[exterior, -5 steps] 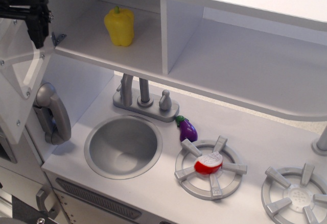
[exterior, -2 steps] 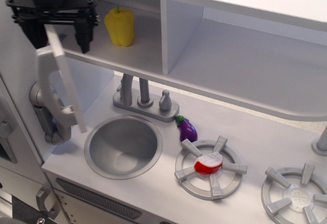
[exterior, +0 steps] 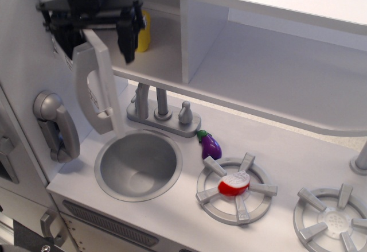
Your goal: Close microwave
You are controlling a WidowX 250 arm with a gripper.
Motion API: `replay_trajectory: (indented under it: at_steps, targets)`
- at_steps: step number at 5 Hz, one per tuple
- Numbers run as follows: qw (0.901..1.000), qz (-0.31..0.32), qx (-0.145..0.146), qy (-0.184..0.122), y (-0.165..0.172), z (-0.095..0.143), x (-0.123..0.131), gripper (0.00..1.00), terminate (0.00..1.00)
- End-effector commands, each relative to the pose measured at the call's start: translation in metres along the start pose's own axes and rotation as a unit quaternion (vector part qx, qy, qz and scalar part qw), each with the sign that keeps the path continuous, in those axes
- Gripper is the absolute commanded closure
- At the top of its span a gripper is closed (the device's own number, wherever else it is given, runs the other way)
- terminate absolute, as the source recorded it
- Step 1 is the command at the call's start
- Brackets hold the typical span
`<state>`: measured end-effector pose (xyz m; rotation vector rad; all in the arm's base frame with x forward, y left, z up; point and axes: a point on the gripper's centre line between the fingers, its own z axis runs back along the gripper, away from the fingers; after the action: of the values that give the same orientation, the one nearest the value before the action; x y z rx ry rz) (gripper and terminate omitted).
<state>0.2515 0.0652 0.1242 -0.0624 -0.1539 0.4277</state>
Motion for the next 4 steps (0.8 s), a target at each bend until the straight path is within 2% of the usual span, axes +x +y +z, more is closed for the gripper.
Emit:
replay_trajectory:
  at_steps: [1,2,3,4]
  targets:
    - [0.9979,0.003,-0.062,-0.021,-0.068,0.042,-0.014,0.00,0.00]
    - [0.9976,-0.027,-0.063,0.005,-0.082,0.037,-0.050,0.00,0.00]
    - [0.9967,-0.075,-0.031,0.003,-0.065,0.025,-0.079,0.00,0.00]
    - [0.9969,-0.067,0.040,-0.006,-0.035,-0.006,-0.062,0.00,0.00]
